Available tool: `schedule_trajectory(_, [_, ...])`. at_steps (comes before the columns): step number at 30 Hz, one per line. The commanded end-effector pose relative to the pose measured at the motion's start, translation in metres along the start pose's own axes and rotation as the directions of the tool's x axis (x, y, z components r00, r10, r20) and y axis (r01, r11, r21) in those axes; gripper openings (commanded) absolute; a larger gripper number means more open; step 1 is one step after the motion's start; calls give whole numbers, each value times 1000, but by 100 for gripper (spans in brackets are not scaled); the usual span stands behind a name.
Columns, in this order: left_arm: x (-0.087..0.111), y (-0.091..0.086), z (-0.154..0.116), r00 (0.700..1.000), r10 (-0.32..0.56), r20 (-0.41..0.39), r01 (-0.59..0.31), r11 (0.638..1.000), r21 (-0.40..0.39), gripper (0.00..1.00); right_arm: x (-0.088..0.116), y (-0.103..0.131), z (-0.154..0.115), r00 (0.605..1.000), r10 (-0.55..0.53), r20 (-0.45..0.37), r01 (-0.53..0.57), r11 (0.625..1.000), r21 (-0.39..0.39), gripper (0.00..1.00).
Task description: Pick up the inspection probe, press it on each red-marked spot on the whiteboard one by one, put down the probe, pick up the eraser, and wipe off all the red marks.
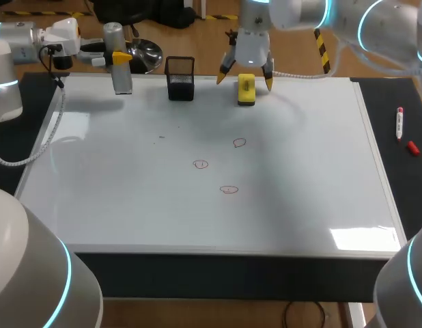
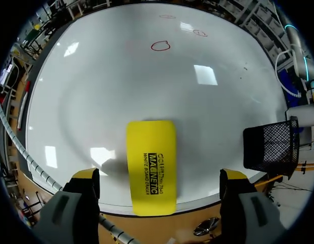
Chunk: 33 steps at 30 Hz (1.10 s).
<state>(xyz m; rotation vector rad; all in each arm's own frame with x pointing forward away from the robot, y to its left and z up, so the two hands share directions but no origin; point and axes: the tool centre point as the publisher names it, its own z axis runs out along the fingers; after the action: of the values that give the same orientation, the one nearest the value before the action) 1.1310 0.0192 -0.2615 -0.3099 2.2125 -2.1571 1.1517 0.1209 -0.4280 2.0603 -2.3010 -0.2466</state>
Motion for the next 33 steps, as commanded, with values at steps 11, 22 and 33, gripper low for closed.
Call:
schedule_trajectory(11, [0, -1, 1, 1000, 0, -1, 0, 1000, 0, 0, -3, -7, 8, 1000, -3, -28, 3, 1000, -17, 100])
schedule_trajectory(22, [0, -1, 1, 1000, 0, -1, 0, 1000, 0, 0, 1, -6, 11, 999, -4, -42, 3, 1000, -25, 55])
schedule_trajectory(33, [0, -1, 1, 1000, 0, -1, 0, 1000, 0, 0, 6, -2, 6, 998, -2, -68, -1, 999, -36, 0])
